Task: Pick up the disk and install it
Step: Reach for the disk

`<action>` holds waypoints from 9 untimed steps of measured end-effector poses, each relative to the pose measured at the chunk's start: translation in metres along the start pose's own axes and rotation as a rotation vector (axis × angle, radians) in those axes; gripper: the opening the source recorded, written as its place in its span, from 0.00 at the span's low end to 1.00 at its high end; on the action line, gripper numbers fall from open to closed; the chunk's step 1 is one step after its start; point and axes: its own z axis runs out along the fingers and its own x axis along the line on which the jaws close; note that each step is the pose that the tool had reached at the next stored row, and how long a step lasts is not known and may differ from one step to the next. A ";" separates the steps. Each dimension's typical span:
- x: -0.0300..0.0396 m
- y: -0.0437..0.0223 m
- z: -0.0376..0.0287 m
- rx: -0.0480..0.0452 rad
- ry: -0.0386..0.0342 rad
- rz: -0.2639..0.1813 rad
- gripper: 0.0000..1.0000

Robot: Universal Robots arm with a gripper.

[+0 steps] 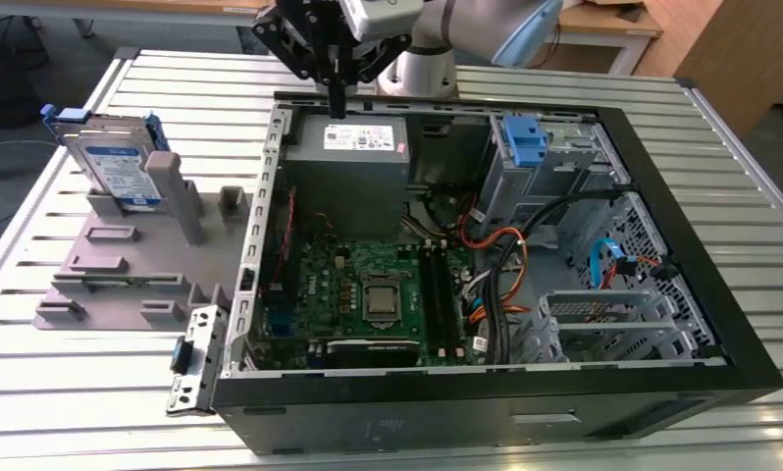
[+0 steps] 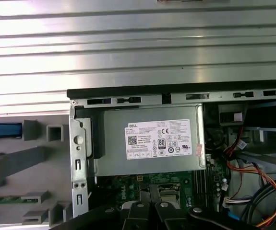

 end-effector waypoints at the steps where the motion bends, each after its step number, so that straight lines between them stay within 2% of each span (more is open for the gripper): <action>1: 0.0026 -0.0002 -0.0001 0.0001 -0.0004 0.000 0.11; 9: 0.0255 -0.0019 -0.0003 -0.0004 -0.0047 0.000 0.11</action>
